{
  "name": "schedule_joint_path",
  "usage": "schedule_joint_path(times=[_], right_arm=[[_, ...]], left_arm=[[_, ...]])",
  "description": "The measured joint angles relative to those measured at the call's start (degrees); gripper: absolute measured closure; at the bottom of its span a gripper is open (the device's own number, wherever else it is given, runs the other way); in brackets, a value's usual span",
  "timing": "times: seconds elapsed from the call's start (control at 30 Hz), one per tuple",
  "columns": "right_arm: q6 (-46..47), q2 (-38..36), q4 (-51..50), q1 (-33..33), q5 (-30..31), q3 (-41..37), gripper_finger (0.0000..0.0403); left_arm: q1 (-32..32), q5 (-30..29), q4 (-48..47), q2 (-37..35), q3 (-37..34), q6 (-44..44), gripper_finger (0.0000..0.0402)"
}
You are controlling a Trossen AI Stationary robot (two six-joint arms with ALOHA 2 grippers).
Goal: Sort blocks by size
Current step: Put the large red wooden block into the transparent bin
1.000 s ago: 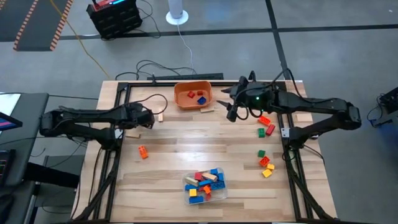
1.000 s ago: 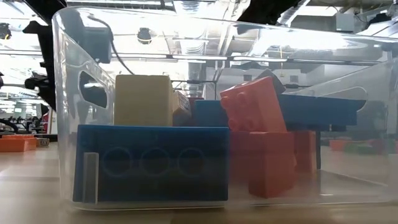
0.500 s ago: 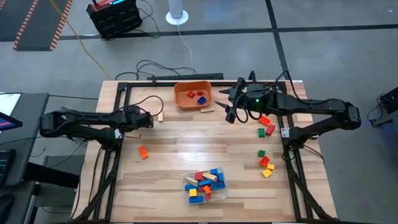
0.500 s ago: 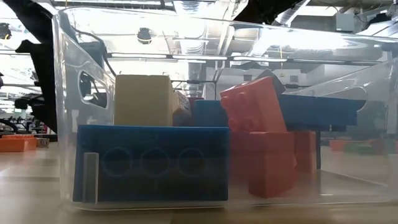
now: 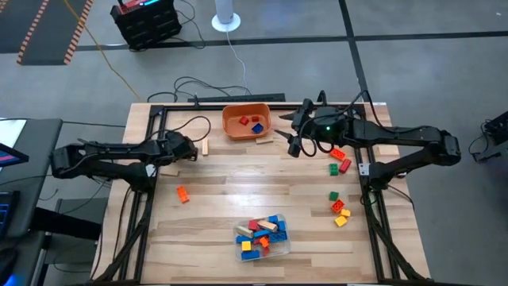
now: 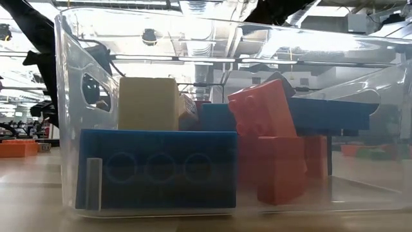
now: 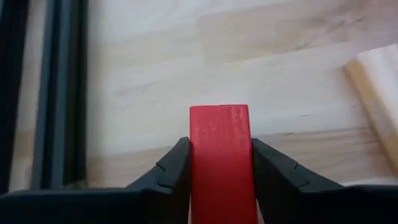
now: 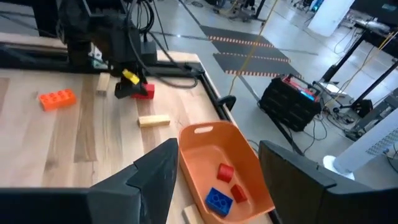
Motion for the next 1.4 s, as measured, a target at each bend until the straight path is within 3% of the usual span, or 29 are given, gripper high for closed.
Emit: schedule_joint_path(times=[0.23,0.4,0.63,0.8,1.0,1.23,1.4], right_arm=[[1.14,0.0,-4.98,-0.86,-0.02,0.0,0.0148],[2.77,0.0,-7.67,-2.49,-0.01,0.0,0.0148],[6.39,0.0,-8.45,-6.3,0.57,0.0,0.0148],[9.74,0.59,-9.51,-7.77,0.68,0.1,0.0148],[16.83,6.12,-23.33,-2.48,0.66,0.04,0.0148],[27.9,6.59,-36.6,7.44,6.58,-0.04,0.0148],[35.81,1.16,-43.27,13.92,12.93,-0.02,0.0148]], left_arm=[[-1.14,4.32,11.03,-0.26,0.0,8.12,0.0281],[-3.24,20.31,24.01,-1.34,2.62,17.87,0.0281],[-11.27,38.89,26.7,0.83,9.03,21.87,0.0281],[-23.53,40.57,28.12,5.46,12.75,19.4,0.0281],[-35.89,39.48,38.12,12.87,19.2,18.14,0.0281],[-44.2,39.46,39.94,26.24,27.75,17.21,0.0281],[-45.77,47.31,38.6,34.54,33.94,16.47,0.0266]])
